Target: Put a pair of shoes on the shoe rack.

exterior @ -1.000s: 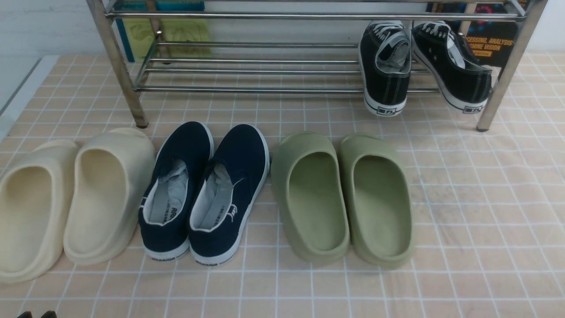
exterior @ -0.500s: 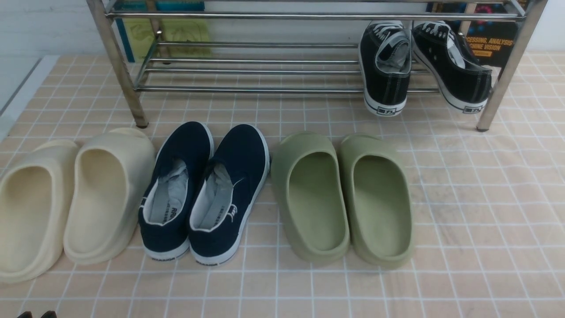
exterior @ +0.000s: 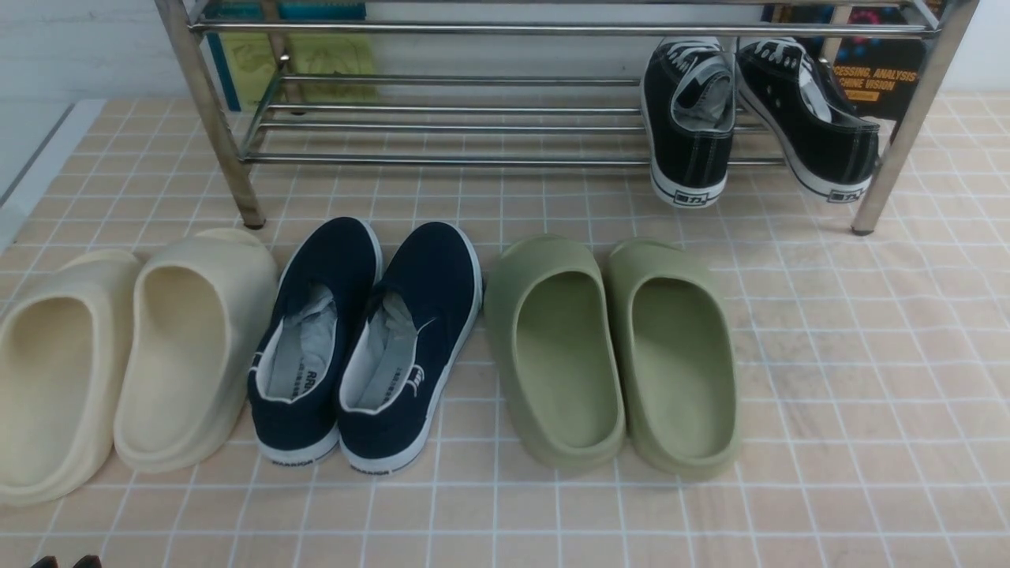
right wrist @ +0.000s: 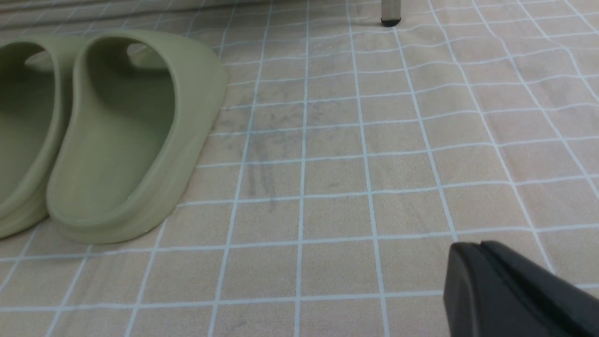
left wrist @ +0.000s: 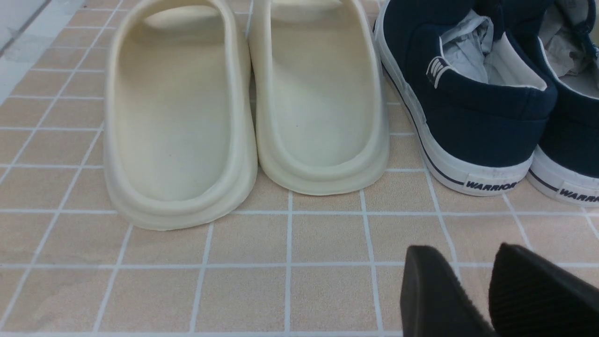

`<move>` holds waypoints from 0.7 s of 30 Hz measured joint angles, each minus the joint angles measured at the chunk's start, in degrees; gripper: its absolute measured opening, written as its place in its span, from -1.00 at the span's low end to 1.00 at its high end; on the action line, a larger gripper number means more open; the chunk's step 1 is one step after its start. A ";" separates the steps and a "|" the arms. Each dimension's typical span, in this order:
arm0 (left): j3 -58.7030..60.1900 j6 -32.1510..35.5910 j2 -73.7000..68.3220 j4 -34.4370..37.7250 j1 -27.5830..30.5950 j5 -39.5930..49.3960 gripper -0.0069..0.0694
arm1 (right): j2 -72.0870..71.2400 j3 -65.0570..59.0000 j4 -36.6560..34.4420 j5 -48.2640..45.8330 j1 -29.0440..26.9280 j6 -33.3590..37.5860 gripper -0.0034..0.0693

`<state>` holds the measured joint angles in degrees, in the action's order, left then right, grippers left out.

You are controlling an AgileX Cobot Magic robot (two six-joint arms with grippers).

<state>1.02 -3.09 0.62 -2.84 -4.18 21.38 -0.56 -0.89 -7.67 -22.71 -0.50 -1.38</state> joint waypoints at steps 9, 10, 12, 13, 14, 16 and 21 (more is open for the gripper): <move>0.00 0.00 0.00 0.00 0.00 0.00 -0.19 | 0.00 0.00 0.00 0.00 0.00 0.12 -0.87; 0.00 0.00 0.00 0.00 0.00 0.00 -0.19 | 0.00 0.00 0.00 0.00 0.00 0.12 -0.87; 0.00 0.00 0.00 0.00 0.00 0.00 -0.19 | 0.00 0.00 0.00 0.00 0.00 0.12 -0.87; 0.00 0.00 0.00 0.00 0.00 0.00 -0.19 | 0.00 0.00 0.00 0.00 0.00 0.12 -0.87; 0.00 0.00 0.00 0.00 0.00 0.00 -0.19 | 0.00 0.00 0.00 0.00 0.00 0.12 -0.87; 0.00 0.00 0.00 0.00 0.00 0.00 -0.19 | 0.00 0.00 0.00 0.00 0.00 0.12 -0.86; 0.00 0.00 0.00 0.00 0.00 0.00 -0.19 | 0.00 0.00 0.00 0.00 0.00 0.17 -0.85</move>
<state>1.02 -3.09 0.62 -2.84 -4.18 21.38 -0.56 -0.89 -7.67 -22.71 -0.50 -1.21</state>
